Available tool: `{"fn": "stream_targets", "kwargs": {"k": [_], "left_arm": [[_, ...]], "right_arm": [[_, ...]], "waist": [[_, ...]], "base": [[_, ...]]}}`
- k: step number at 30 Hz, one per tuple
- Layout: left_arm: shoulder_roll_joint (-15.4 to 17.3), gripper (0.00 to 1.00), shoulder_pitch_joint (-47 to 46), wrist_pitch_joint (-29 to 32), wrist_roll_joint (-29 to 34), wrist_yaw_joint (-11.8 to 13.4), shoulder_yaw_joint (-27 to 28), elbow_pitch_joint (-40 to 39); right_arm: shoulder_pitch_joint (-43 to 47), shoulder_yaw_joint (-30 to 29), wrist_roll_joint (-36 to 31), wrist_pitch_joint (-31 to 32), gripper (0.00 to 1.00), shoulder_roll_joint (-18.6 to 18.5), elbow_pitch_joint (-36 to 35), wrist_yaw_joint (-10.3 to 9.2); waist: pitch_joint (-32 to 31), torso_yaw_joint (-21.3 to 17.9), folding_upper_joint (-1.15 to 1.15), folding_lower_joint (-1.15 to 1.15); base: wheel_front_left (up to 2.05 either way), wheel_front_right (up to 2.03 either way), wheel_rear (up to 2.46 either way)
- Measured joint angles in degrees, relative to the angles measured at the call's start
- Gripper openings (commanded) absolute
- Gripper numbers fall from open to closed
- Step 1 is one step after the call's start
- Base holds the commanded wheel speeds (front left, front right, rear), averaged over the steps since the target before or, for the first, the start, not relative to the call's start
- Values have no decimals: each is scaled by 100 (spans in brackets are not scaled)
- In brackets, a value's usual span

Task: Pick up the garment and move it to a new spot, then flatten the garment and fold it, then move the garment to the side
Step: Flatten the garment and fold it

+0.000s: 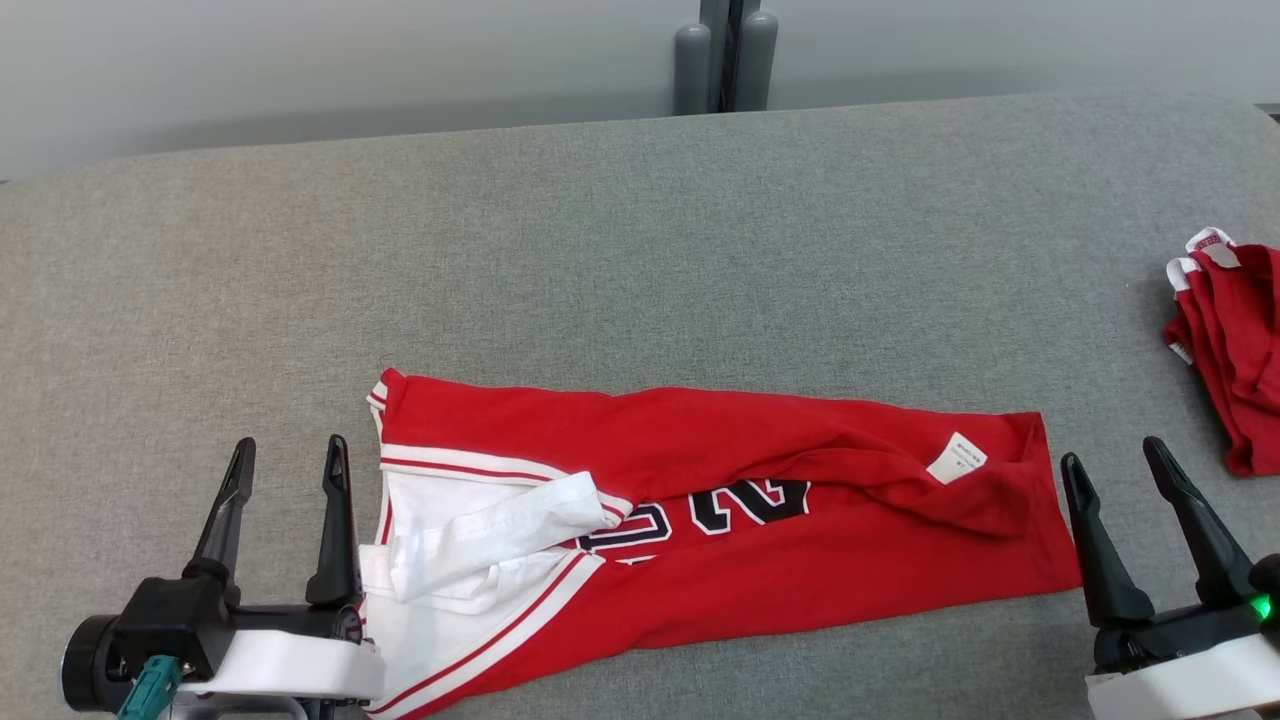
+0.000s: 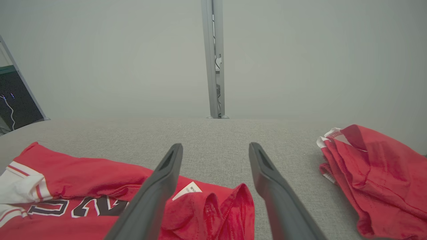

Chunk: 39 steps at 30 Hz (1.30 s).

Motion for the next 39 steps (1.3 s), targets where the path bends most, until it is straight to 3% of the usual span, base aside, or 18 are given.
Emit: {"fn": "stream_targets", "kwargs": {"k": [12, 28, 39], "left_arm": [[-40, 100, -217, 1, -53, -107, -40, 25], [-222, 100, -551, 0, -9, -205, -171, 151], [-270, 100, -637, 0, 52, -300, -112, 205]], "right_arm": [[-637, 58, 45, 67, 100, 70, 520, 0], [-937, 109, 23, 421, 100, 358, 2098, 0], [-1034, -378, -268, 159, 100, 655, 2663, 25]], "waist": [[191, 79, 0, 0], [618, 252, 0, 0], [722, 246, 0, 0]], "base": [[0, 0, 0], [0, 0, 0], [0, 0, 0]]}}
